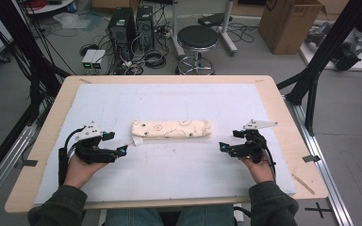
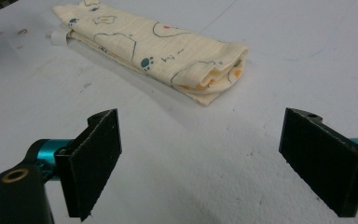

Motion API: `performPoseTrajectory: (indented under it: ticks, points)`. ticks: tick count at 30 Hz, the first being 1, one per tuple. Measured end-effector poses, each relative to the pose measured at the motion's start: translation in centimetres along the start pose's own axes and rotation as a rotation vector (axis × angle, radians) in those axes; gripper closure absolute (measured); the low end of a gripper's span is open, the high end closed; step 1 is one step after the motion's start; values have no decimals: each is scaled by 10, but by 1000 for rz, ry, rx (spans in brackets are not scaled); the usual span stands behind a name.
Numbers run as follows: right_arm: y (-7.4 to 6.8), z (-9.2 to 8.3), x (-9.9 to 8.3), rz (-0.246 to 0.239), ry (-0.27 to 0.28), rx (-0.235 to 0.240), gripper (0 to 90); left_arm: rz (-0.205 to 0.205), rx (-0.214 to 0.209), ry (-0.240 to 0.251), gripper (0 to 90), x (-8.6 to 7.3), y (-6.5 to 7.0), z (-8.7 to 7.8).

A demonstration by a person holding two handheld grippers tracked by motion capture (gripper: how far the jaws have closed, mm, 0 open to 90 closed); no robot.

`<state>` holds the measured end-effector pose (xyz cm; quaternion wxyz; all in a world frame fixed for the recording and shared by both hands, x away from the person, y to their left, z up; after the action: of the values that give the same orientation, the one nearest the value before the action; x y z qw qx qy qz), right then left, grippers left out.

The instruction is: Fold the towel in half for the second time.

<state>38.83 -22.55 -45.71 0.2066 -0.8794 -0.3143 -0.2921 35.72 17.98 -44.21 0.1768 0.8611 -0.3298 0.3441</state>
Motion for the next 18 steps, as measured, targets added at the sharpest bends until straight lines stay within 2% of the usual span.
performPoseTrajectory:
  ticks: [18]
  points:
    - [-5, -16, -19, -7, 15, -18, 121, -3, 5, 21, 225, -16, 10, -14]
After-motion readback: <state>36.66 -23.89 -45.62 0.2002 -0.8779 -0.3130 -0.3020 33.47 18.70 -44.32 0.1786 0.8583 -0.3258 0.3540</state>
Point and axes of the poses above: each handheld gripper's, and its own axes: z roughly forward along the jaws, x roughly out of its top, y roughly to its right, the point moved 8 cm from there along z, roughly forward along the jaws, and after that the axes turned 15 degrees about -y, right-handed, at the moved point
